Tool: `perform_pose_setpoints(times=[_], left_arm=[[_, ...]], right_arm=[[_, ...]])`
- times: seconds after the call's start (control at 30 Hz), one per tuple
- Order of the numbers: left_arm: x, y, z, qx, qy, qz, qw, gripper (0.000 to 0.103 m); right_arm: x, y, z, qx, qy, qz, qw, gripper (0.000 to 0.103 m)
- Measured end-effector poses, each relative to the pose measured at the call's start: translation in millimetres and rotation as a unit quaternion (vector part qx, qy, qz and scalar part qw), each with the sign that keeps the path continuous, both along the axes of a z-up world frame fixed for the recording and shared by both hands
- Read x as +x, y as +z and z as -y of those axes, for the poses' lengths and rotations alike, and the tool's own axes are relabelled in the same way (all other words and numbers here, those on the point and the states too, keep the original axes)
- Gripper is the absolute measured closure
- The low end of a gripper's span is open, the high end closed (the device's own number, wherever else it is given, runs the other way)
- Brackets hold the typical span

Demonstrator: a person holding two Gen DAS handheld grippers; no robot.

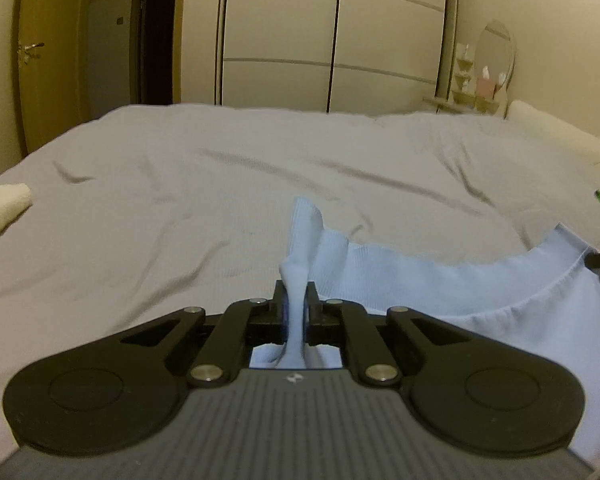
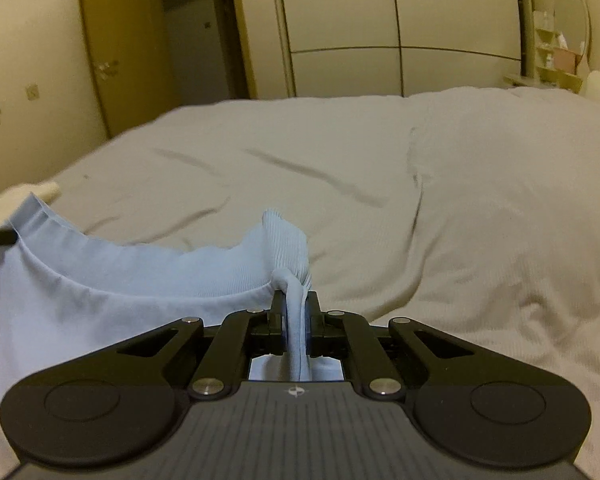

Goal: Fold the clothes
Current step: 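Fold the hem over toward the collar with both grippers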

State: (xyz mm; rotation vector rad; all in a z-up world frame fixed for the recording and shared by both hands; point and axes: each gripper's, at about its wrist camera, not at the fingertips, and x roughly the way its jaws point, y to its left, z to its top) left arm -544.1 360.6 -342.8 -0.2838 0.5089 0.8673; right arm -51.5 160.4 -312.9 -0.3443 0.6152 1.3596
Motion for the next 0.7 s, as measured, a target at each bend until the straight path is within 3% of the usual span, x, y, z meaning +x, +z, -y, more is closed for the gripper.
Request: perform_pose_setpoints(times=[0.23,0.3,0.37,0.43,0.47,0.57,0.7], left_arm=[[33.2,-61.4,-23.7,-0.019,-0.001,-0.107,0.9941,0.093],[32.9,-64.1,-18.6,-0.007,0.001,-0.122,0.9925,0.086],[30.3,-61.2,-14.6,-0.002,0.007,-0.131,0.9914,0.079],[21.3,-46.0,-14.2,-0.004,0.021,-0.121,0.9924,0.077],[12.3,-36.7,-13.6,-0.007,0.034,-0.11,0.9933,0.075],[-20.0,-7.2,-2.5,-0.013,0.071,-0.065,0.9952,0.081],[-45.6,16.6,52.9,-0.016,0.037,-0.025,0.9989,0.085]], right_arm=[[-1.7,-47.6,-34.6,-0.084,-0.013,0.026,0.996,0.097],[-4.9,-62.4,-38.8,-0.117,-0.009,0.029,0.993,0.091],[-5.7,-62.2,-37.5,-0.125,-0.011,0.037,0.991,0.074],[-3.5,-48.8,-28.5,-0.115,-0.038,0.046,0.992,0.047],[-1.9,-40.6,-23.0,-0.109,-0.056,0.051,0.991,0.043],[-0.8,-12.4,1.0,-0.075,-0.1,0.054,0.991,0.042],[-32.0,10.6,53.4,-0.016,-0.088,0.026,0.996,0.042]])
